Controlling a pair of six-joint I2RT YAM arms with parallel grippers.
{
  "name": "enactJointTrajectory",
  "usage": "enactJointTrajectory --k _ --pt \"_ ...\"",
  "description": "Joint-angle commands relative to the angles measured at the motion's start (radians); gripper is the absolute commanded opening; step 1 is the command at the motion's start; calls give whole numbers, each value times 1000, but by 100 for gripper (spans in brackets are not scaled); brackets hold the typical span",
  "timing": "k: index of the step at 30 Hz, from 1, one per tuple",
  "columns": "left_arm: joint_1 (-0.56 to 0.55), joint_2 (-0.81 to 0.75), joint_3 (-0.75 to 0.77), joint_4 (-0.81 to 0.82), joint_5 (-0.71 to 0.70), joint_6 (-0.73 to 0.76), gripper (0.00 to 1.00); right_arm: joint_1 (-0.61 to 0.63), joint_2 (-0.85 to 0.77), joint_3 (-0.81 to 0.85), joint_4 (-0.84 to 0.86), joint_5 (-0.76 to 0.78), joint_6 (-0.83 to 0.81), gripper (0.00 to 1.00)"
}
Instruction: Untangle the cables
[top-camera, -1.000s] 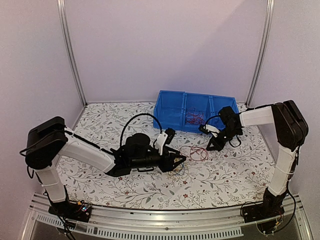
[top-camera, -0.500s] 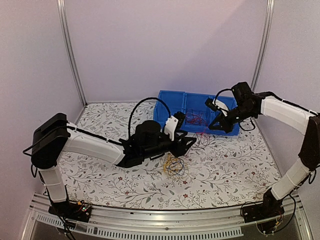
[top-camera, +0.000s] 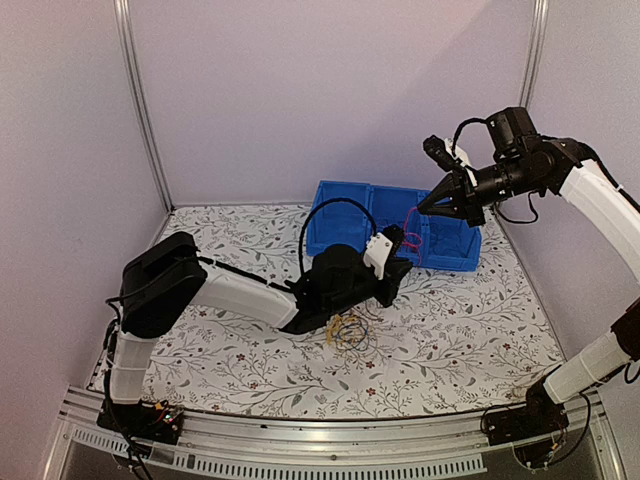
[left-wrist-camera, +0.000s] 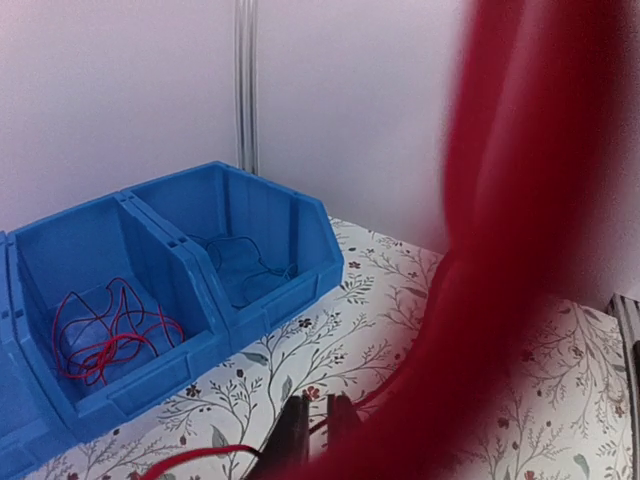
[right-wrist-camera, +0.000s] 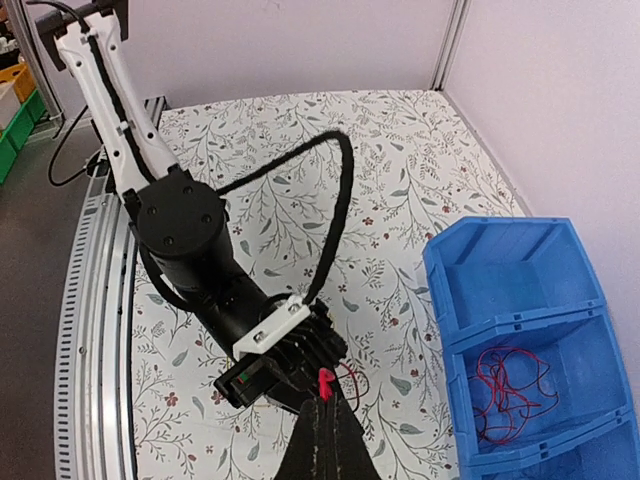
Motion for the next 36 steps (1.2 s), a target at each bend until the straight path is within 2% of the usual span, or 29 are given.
enactJointTrajectory --k 1,5,8,14,19,25,27,29,30,32,36 --pt "15 60 -58 96 3 -61 0 3 -62 133 -17 -34 -38 0" --pt "26 60 -150 142 13 -121 0 -9 -141 210 95 45 -13 0" --pt "29 55 -202 142 11 -134 0 -35 -124 361 80 92 -11 0" --pt "33 38 -306 173 16 -184 0 -45 -95 482 98 219 -10 0" --pt "34 5 -372 205 17 -211 0 -73 -111 427 134 266 10 0" --pt "29 -122 -476 263 111 -226 0 -79 -164 243 176 254 25 0" --pt "24 -178 -497 253 148 -230 16 -79 -177 169 198 243 23 0" --pt "8 -236 -510 228 130 -213 37 -80 -189 94 220 221 33 0" --pt "-1 -266 -513 201 99 -195 44 -79 -196 64 230 207 37 0" --pt "-22 -326 -514 164 24 -150 52 -79 -203 18 242 180 54 0" --pt "-47 -417 -497 148 -63 -71 56 -79 -203 -47 252 115 81 0"
